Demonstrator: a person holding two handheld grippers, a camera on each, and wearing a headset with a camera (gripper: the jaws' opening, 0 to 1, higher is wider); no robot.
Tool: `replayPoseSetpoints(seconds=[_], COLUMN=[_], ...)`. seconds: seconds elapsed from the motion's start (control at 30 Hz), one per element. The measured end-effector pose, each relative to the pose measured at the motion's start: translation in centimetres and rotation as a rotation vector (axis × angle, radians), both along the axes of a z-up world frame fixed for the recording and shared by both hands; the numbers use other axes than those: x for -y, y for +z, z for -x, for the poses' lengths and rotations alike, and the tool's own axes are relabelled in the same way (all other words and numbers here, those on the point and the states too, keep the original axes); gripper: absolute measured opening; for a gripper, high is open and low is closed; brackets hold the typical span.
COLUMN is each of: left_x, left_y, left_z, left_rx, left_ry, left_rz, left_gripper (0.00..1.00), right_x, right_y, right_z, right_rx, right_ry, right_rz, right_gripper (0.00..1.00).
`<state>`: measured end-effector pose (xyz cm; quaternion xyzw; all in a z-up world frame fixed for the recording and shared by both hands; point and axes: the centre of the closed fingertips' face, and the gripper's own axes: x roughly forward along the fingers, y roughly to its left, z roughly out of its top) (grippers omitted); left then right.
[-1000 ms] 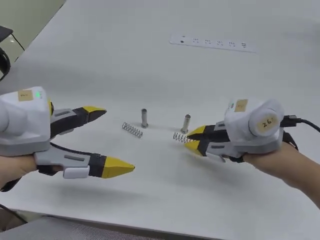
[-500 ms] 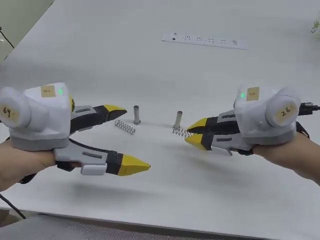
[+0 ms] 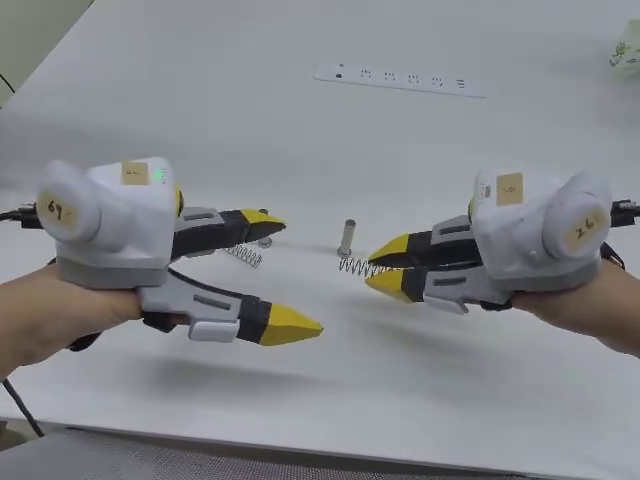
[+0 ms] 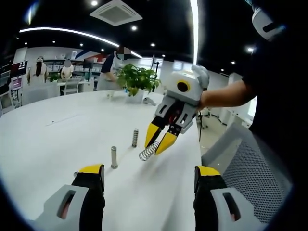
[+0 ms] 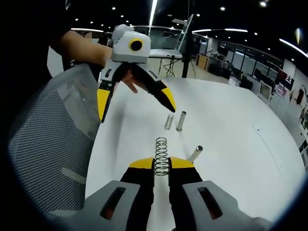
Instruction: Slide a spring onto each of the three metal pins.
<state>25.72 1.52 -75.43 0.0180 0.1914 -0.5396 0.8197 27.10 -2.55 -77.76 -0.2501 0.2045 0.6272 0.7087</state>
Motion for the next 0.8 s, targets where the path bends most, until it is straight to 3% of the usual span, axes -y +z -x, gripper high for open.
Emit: replayPoseSetpoints(seconds=[0.2,0.27,0.4,0.5,0.63,0.8], left_x=[0.6,0.8,1.5,1.9,2.3,2.7], left_y=[-0.3,-0.1,0.4,0.1,0.3,0.3], left_z=[0.0,-0.2,-0.5,-0.4,-0.1,-0.2], left_rx=[0.005,0.022,0.029,0.035,0.022,0.020], left_ry=[-0.024,-0.026,-0.036,-0.062,-0.089,-0.100], left_rz=[-0.008,-0.011,0.008,-0.014,0.004,0.018], left_gripper=[0.65,0.60,0.53,0.48,0.33,0.26], right_x=[-0.4,-0.5,-0.8,-1.0,-1.2,-1.1], right_y=[0.5,0.6,0.9,1.3,1.6,1.7], right_z=[0.4,0.5,0.9,1.2,1.4,1.4], right_rx=[0.009,0.011,0.019,0.027,0.029,0.031], right_ry=[0.030,0.041,0.058,0.071,0.080,0.083], right_rz=[-0.006,-0.010,-0.019,-0.027,-0.030,-0.033], right_gripper=[0.08,0.08,0.08,0.08,0.08,0.08])
